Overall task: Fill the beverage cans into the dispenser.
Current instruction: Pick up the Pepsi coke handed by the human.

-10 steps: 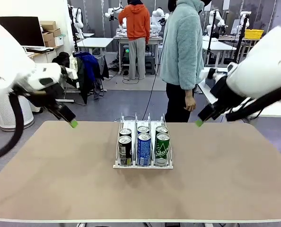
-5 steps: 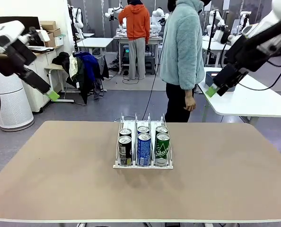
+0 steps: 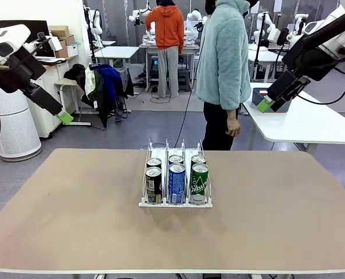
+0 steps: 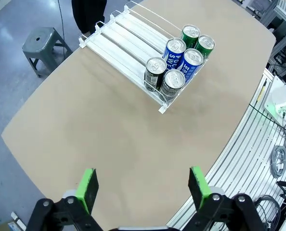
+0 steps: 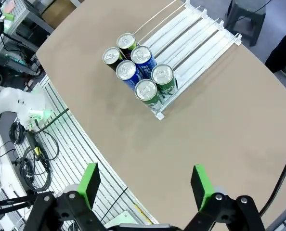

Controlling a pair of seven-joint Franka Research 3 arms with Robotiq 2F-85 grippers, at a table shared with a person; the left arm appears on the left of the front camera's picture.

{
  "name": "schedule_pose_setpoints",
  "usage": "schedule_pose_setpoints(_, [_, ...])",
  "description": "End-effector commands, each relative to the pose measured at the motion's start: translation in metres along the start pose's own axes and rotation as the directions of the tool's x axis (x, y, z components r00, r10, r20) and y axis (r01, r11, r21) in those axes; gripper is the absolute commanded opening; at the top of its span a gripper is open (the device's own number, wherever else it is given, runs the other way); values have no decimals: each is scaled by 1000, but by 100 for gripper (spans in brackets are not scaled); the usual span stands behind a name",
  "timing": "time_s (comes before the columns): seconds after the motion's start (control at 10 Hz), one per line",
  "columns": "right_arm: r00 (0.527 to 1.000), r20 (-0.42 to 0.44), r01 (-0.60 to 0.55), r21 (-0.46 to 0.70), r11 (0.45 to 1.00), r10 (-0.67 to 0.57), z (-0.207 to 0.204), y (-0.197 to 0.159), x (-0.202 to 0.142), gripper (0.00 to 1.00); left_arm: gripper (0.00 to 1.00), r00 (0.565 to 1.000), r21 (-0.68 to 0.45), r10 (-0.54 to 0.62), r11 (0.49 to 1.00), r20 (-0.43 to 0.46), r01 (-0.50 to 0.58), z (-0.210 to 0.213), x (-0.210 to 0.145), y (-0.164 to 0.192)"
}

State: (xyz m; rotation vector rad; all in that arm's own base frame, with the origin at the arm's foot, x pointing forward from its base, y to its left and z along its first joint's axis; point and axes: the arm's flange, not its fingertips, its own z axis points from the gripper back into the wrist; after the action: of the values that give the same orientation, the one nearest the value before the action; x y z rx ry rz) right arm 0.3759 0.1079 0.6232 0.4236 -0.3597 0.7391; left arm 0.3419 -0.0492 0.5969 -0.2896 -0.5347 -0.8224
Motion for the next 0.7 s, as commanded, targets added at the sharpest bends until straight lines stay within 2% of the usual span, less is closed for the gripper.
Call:
schedule_pose_setpoints(0.0, [997,72,-43,24,999,41,33,-1,6,100,100,999,-172,49,984,8,-47,25,10,14])
schedule_pose_setpoints(0.1, [986,133,-102,-11,995,102,54,3,11,100,100,999,-234,18,972,32,-10,50,16,20])
schedule_pose_setpoints(0.3, [969,192,-134,-111,985,154,89,-5,30,100,100,996,-229,51,973,74,-33,88,34,31])
schedule_pose_setpoints(0.4, [959,207,-168,-139,976,194,105,-2,36,100,100,996,-257,16,966,90,8,105,41,28])
schedule_pose_setpoints(0.6, [940,262,-159,-227,961,218,142,-1,53,100,100,991,-145,-33,988,129,52,134,60,25])
